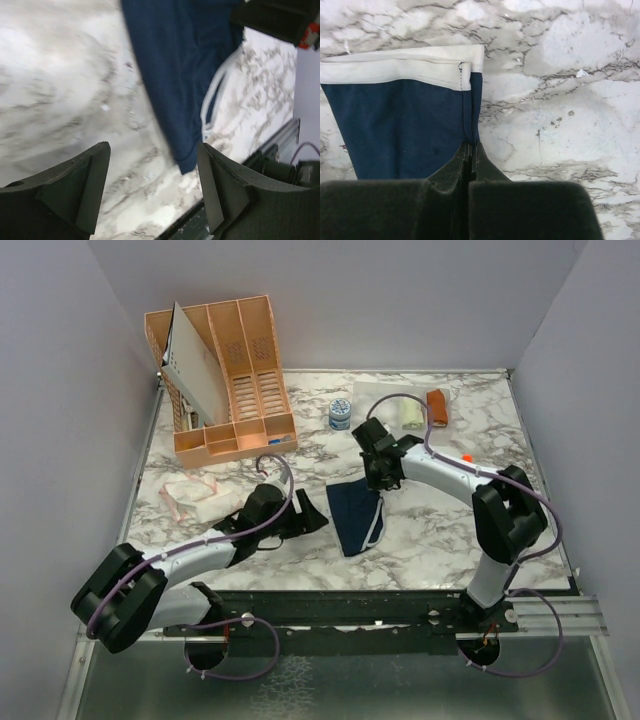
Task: Roll the underwear
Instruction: Fold the underwear at the center of the board.
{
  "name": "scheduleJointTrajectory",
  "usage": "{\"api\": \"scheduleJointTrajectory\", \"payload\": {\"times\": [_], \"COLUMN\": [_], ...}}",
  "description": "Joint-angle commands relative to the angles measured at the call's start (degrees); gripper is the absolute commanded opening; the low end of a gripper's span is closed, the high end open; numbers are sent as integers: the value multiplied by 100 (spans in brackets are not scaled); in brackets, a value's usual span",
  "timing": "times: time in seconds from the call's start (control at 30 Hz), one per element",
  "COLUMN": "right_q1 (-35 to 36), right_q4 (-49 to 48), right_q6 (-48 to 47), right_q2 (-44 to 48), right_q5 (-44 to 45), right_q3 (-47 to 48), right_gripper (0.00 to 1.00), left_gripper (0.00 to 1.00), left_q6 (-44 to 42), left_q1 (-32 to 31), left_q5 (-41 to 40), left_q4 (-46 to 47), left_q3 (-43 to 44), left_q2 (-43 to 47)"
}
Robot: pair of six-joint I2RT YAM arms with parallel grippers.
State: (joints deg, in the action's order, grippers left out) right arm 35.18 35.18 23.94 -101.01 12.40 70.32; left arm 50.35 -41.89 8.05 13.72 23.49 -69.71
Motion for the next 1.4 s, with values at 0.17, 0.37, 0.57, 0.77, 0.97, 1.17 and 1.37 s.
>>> {"api": "scheduleJointTrajectory", "payload": {"times": [0.17, 0.37, 0.57, 0.77, 0.97, 1.17, 1.37], "right_q1": [818, 1356, 1732, 2079, 2243, 2379, 2700], "right_q4": [1244, 1957, 2443, 2755, 2941, 2917, 2742], "right_q6": [659, 1147, 1507, 1695, 1795, 1832, 1868], "right_q2": [-837, -1498, -2044, -2464, -2870, -2933, -2674], "right_q5": [1473, 2164, 2409, 2536, 2597, 2604, 2905], "right_q3": [1224, 2090, 2716, 3358, 3771, 3821, 3648], "right_gripper": [0, 1, 1, 2, 3, 5, 5], "left_gripper": [77, 77, 77, 77, 77, 77, 74], "left_q6": [-255, -348, -370, -373, -255, -54, -21], "left_q1": [1337, 1722, 2097, 2367, 2585, 2701, 2813], "left_q5": [698, 1116, 1349, 1533, 1866, 1827, 1714], "left_q4": [310, 446, 561, 673, 686, 665, 663], "left_q3": [-353, -252, -337, -478, -662, -912, -949], "left_q2": [69, -301, -364, -303, 83, 534, 480]}}
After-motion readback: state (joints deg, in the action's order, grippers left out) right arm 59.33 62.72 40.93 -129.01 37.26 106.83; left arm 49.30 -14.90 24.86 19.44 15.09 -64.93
